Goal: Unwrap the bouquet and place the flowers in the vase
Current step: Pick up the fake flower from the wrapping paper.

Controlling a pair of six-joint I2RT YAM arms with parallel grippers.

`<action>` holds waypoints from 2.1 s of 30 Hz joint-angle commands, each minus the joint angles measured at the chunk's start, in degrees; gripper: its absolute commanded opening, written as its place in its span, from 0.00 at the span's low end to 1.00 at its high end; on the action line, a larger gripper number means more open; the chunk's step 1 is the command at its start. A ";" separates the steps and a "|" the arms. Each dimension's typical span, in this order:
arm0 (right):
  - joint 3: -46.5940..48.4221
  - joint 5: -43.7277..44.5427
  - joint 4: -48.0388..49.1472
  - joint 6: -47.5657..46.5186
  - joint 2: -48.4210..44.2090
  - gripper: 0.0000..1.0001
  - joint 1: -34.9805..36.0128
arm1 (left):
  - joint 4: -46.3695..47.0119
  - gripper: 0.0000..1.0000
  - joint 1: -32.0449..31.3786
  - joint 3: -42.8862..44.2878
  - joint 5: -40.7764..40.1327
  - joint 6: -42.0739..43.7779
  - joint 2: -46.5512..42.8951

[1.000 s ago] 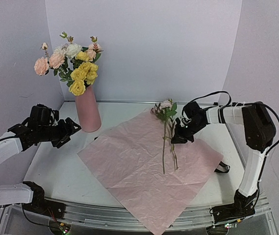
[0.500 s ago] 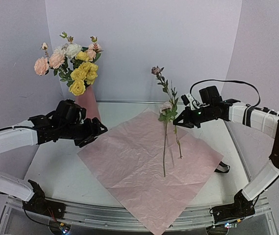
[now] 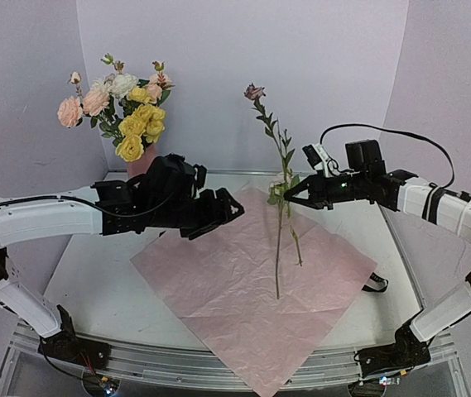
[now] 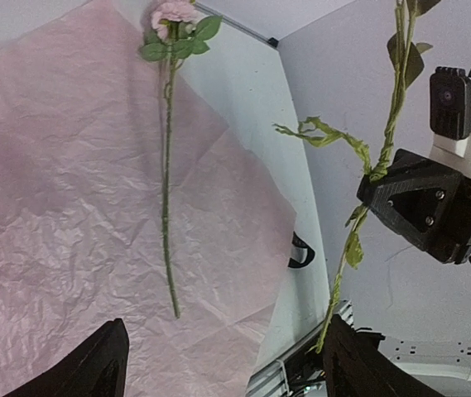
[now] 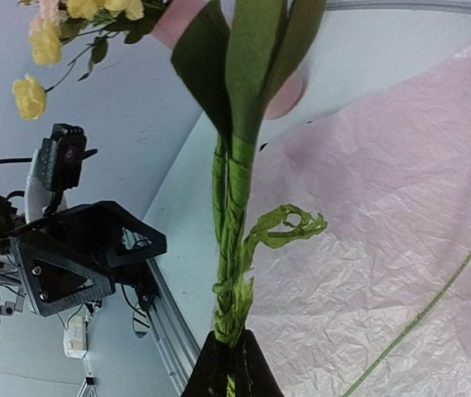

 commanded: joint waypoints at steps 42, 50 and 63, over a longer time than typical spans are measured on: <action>-5.21 -7.81 4.47 1.86 -8.53 0.05 7.98 | 20.40 0.00 -2.03 16.44 2.59 -0.79 12.87; -6.15 -2.55 -1.76 0.47 -13.72 0.74 7.96 | 18.73 0.00 -2.28 15.69 2.52 1.24 10.57; -9.77 17.76 -14.37 -2.27 -31.62 0.83 7.95 | -0.24 0.00 -6.52 18.82 -2.95 13.45 0.43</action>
